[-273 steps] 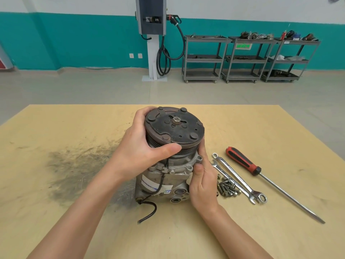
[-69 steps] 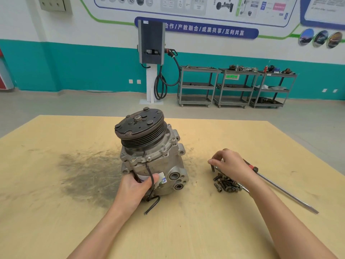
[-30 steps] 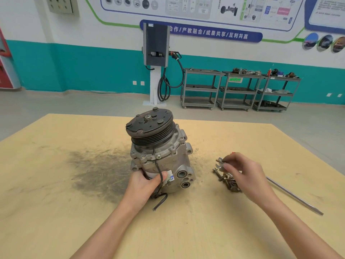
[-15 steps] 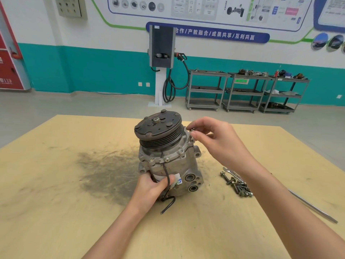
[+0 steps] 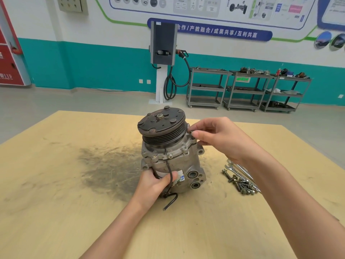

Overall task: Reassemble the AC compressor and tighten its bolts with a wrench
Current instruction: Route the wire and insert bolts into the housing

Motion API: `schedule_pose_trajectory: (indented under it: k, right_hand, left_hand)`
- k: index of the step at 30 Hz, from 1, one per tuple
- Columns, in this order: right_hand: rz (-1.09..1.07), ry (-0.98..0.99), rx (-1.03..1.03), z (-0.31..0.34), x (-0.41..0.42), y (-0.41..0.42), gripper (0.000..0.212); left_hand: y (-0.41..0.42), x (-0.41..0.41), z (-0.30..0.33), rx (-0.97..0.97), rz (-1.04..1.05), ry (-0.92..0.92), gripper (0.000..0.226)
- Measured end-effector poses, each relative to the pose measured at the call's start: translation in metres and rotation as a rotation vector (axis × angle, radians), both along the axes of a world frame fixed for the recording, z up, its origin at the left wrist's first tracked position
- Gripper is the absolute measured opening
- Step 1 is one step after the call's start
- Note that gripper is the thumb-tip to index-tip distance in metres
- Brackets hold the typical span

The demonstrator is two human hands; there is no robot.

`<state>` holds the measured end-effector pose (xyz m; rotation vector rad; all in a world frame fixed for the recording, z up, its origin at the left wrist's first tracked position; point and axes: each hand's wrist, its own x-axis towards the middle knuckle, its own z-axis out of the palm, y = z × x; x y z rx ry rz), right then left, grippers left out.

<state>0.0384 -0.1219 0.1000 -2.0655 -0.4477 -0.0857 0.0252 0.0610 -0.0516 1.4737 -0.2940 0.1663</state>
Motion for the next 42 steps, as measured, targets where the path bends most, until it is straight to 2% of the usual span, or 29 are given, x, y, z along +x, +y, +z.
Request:
schedule_pose_trajectory:
  k: [6, 9, 13, 18, 20, 26, 32, 34, 36, 39, 42]
  right_hand:
    - [0.005, 0.076, 0.054, -0.001, 0.002, -0.001, 0.015]
    - [-0.021, 0.076, 0.056, -0.003, 0.003, 0.003, 0.007]
    - [-0.061, 0.013, 0.035, -0.015, 0.004, 0.009, 0.021]
    - [0.005, 0.034, 0.145, -0.02, 0.0, 0.003, 0.003]
    - [0.004, 0.028, 0.166, -0.022, -0.001, 0.003, 0.009]
    - [-0.036, -0.016, 0.213, -0.025, 0.0, 0.009, 0.006]
    - [-0.081, 0.002, 0.222, -0.028, 0.003, 0.009, 0.02]
    - [-0.046, 0.018, 0.249, -0.028, 0.003, 0.005, 0.013]
    - [0.002, 0.037, 0.295, -0.029, 0.002, 0.002, 0.003]
    - [0.023, 0.035, 0.316, -0.03, 0.001, 0.001, 0.01]
    - [-0.024, 0.013, 0.325, -0.031, 0.0, 0.006, 0.007]
  left_hand:
    - [-0.001, 0.0, -0.001, -0.004, -0.002, -0.027, 0.031]
    - [-0.001, 0.0, -0.002, -0.011, -0.007, -0.022, 0.03]
    - [-0.001, 0.001, -0.002, -0.011, -0.005, -0.026, 0.028]
    - [0.0, 0.001, -0.002, -0.01, 0.0, -0.035, 0.031]
    - [-0.001, 0.001, -0.002, -0.01, 0.002, -0.037, 0.035]
    - [-0.001, 0.0, -0.001, 0.0, 0.002, -0.027, 0.029]
    - [-0.001, -0.001, 0.001, -0.024, -0.015, -0.025, 0.034]
    - [-0.001, -0.001, 0.002, -0.03, -0.01, -0.025, 0.042]
    - [-0.001, -0.001, 0.001, -0.026, -0.007, -0.018, 0.039]
    - [-0.001, -0.001, 0.001, -0.015, -0.014, -0.016, 0.034]
    - [-0.001, -0.001, 0.001, -0.022, -0.01, -0.028, 0.045]
